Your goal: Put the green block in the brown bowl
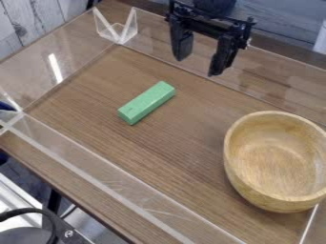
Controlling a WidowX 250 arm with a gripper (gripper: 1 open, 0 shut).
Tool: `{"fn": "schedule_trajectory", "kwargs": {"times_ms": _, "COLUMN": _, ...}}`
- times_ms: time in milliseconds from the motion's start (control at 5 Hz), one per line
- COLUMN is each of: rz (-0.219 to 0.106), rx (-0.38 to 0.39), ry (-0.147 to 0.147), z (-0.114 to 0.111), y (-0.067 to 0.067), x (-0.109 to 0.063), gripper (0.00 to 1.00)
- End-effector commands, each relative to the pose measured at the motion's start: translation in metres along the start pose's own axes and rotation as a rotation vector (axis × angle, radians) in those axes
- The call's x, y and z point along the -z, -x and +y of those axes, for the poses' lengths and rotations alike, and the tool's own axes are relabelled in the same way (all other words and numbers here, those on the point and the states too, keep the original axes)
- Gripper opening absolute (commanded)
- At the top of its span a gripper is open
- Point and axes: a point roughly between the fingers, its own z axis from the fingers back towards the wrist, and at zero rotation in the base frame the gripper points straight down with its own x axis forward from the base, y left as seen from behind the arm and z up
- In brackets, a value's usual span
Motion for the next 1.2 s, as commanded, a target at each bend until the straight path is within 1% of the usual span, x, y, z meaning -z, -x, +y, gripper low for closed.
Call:
{"fn": "schedule_trajectory", "kwargs": {"times_ms": 0, "rz": 0.017, "rx": 0.019, "ry": -0.009, "z": 0.007, "y": 0.002, "x": 0.007, "gripper": 1.00}}
{"fn": "schedule_trajectory", "kwargs": {"times_ms": 200, "rz": 0.045, "rx": 0.073, "ry": -0.029, "z": 0.021, "y": 0.010, "x": 0.021, "gripper": 1.00}}
{"fn": "schedule_trajectory", "kwargs": {"times_ms": 600, "rz": 0.053, "rx": 0.101, "ry": -0.046, "z": 0.052, "y": 0.021, "x": 0.042, "gripper": 1.00}}
{"fn": "schedule_trajectory", "kwargs": {"times_ms": 1000, "rz": 0.066, "rx": 0.149, "ry": -0.062, "z": 0.075, "y": 0.027, "x": 0.063, "gripper": 1.00}}
